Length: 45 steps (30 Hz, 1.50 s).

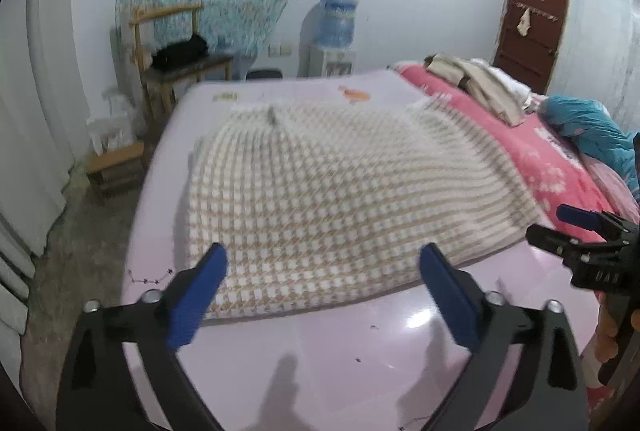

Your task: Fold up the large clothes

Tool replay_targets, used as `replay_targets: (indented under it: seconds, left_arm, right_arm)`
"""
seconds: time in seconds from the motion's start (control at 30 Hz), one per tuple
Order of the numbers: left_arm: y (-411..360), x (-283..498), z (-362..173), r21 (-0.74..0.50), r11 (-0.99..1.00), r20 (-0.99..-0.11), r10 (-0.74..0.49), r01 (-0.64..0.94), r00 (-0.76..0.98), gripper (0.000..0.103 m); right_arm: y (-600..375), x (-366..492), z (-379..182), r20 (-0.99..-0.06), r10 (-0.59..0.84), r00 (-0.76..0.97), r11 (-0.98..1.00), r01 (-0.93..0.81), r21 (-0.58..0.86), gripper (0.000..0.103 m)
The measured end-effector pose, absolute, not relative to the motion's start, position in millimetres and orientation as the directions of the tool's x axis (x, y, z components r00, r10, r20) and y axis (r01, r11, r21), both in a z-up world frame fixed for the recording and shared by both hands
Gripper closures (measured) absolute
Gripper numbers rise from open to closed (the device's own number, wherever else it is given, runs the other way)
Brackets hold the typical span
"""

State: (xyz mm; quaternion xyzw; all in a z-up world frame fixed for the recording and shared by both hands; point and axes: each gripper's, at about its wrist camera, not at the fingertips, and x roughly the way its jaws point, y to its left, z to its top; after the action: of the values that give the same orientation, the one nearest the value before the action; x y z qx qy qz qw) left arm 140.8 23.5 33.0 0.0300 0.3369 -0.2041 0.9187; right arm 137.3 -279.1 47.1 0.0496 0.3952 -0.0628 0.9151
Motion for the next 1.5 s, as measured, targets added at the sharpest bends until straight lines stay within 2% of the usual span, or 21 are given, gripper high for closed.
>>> replay_targets:
  seconds: [0.37, 0.47, 0.7, 0.83, 1.03, 1.2, 1.5]
  left_arm:
    - [16.8, 108.6, 62.1, -0.032, 0.945, -0.578, -0.283, 0.326, 0.765, 0.005]
    - [11.0, 102.8, 60.3, 0.049, 0.968, -0.591, -0.17, 0.246, 0.789, 0.005]
    - [7.5, 87.2, 51.6, 0.034, 0.983, -0.629, -0.121, 0.183, 0.768, 0.005]
    - [4.7, 90.4, 46.9, 0.012, 0.985, -0.672, -0.118, 0.171, 0.731, 0.005]
    - [1.5, 101.6, 37.9, 0.009, 0.992, -0.717, -0.082, 0.127, 0.692, 0.005]
    - [0.1, 112.2, 25.4, 0.011, 0.996, -0.772, -0.049, 0.09, 0.634, 0.005]
    - [-3.6, 121.2, 19.8, 0.034, 0.997, -0.793, -0.019, 0.076, 0.608, 0.006]
  right_arm:
    - [-264.9, 99.2, 84.7, -0.631, -0.241, 0.738, 0.967, 0.24, -0.088, 0.008]
    - [-259.9, 89.8, 86.2, -0.62, -0.26, 0.74, 0.962, 0.251, -0.104, 0.008]
    - [-248.6, 84.6, 82.0, -0.611, -0.28, 0.74, 0.957, 0.262, -0.12, 0.008]
    - [-246.8, 89.0, 82.0, -0.635, -0.252, 0.73, 0.963, 0.251, -0.094, 0.008]
    - [-256.6, 96.9, 74.6, -0.703, -0.166, 0.692, 0.963, 0.266, 0.033, 0.008]
    - [-260.3, 106.3, 62.6, -0.751, -0.151, 0.642, 0.963, 0.266, 0.034, 0.008]
    - [-264.6, 113.9, 52.6, -0.789, -0.123, 0.602, 0.963, 0.264, 0.051, 0.008]
